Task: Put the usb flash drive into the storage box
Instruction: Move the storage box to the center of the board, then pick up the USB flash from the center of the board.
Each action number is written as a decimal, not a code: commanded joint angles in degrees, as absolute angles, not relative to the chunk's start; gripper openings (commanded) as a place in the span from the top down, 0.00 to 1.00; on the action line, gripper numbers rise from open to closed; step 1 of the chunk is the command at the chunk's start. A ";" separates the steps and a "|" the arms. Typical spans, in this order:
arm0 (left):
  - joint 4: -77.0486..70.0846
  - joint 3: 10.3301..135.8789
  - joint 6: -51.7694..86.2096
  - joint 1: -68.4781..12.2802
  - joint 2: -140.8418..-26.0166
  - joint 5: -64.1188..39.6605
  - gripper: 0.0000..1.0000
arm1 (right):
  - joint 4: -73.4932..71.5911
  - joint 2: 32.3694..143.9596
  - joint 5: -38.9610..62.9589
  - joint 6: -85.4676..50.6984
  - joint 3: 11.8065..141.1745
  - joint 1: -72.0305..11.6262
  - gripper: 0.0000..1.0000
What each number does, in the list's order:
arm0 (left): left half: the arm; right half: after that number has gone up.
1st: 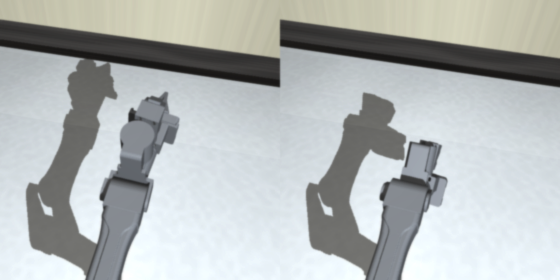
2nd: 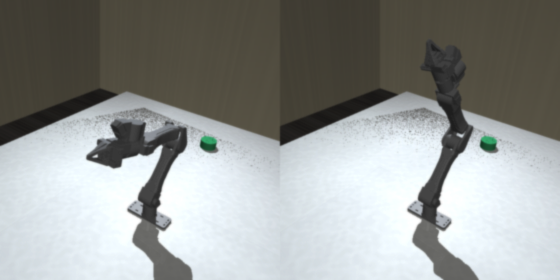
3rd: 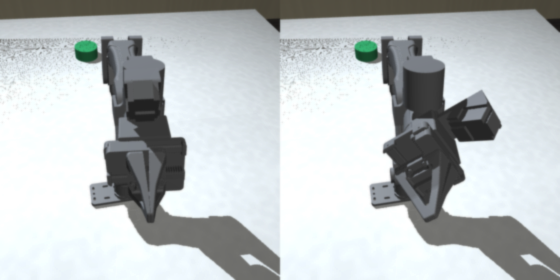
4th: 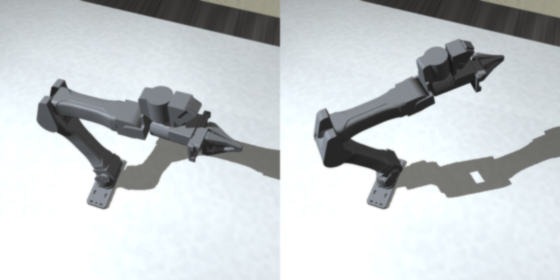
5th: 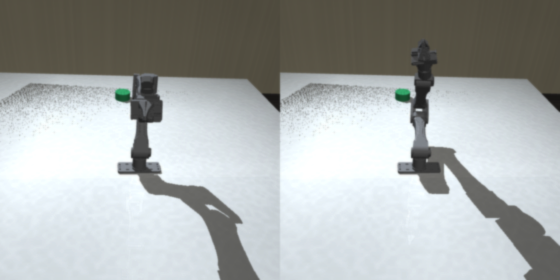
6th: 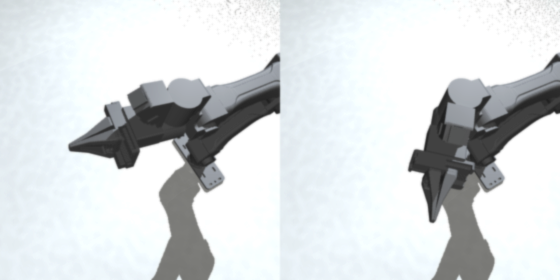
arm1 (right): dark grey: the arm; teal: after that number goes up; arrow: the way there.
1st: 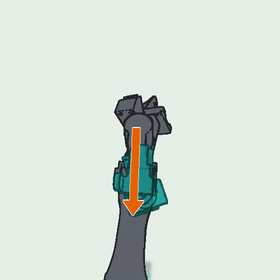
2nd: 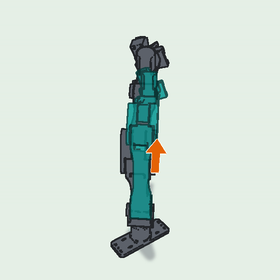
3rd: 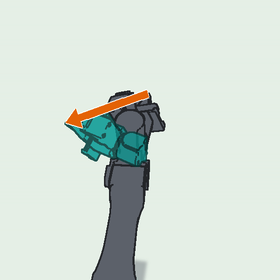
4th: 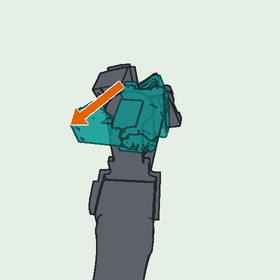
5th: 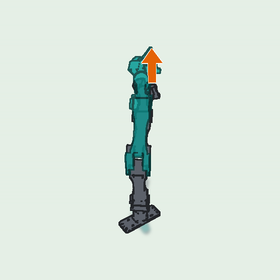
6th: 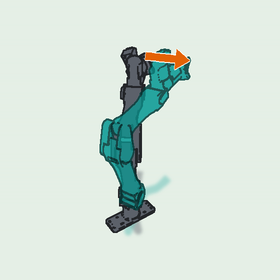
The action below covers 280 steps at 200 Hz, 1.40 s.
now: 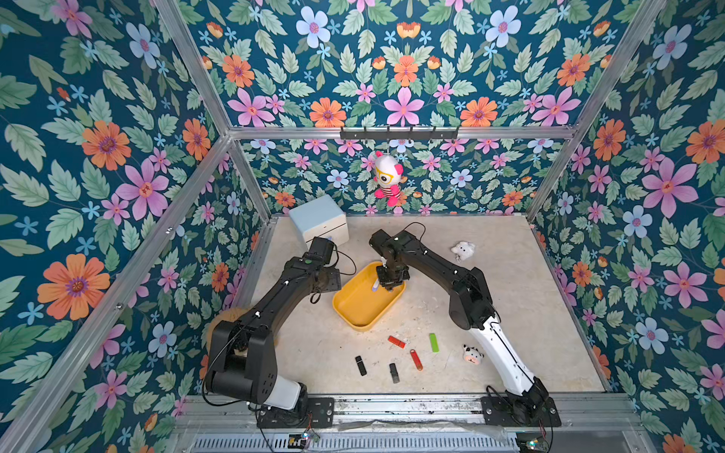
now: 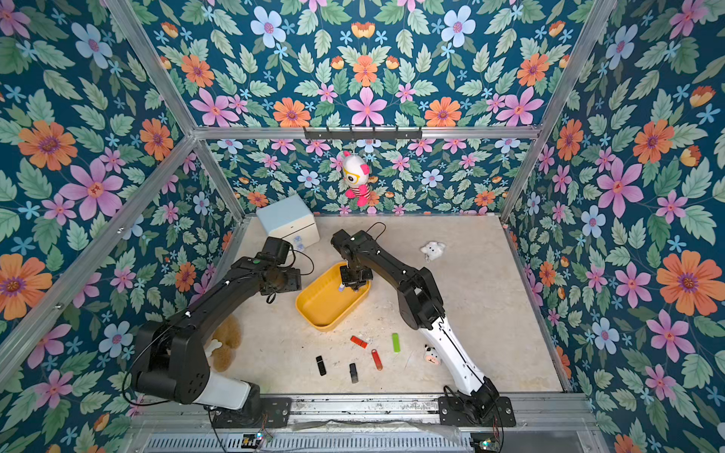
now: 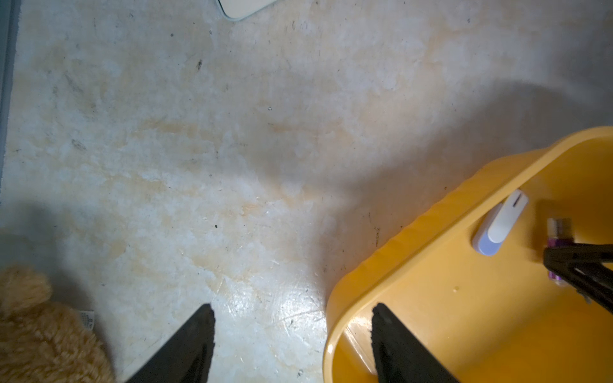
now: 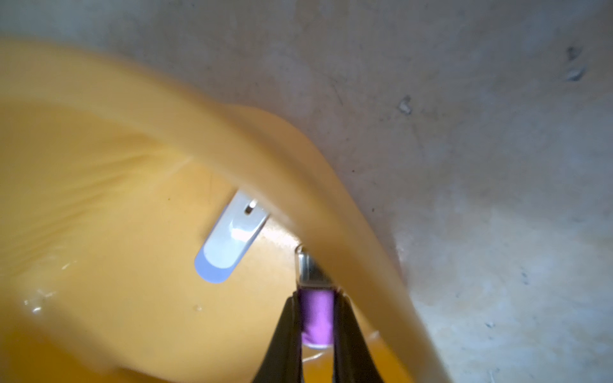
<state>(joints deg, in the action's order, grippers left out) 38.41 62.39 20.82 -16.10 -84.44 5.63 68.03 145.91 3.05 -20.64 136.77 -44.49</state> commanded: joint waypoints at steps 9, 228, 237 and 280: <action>38.67 61.90 20.88 -16.17 -83.86 5.19 0.23 | 69.69 146.87 3.36 -20.17 137.72 -44.79 1.00; 45.44 60.27 26.57 -23.67 -74.57 9.27 0.12 | 72.37 128.49 -3.24 -21.51 132.00 -45.47 0.56; 45.45 59.96 27.67 -25.30 -73.87 9.69 0.12 | 71.11 124.95 -4.25 -22.01 126.91 -45.70 0.53; 47.82 59.33 33.19 -33.46 -72.28 12.78 0.11 | 64.31 108.89 -5.88 -25.15 102.27 -46.52 0.44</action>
<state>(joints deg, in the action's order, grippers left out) 45.17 59.48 28.60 -30.50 -73.06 10.17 67.42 114.80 -3.25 -22.81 111.15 -45.98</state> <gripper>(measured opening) 0.889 0.546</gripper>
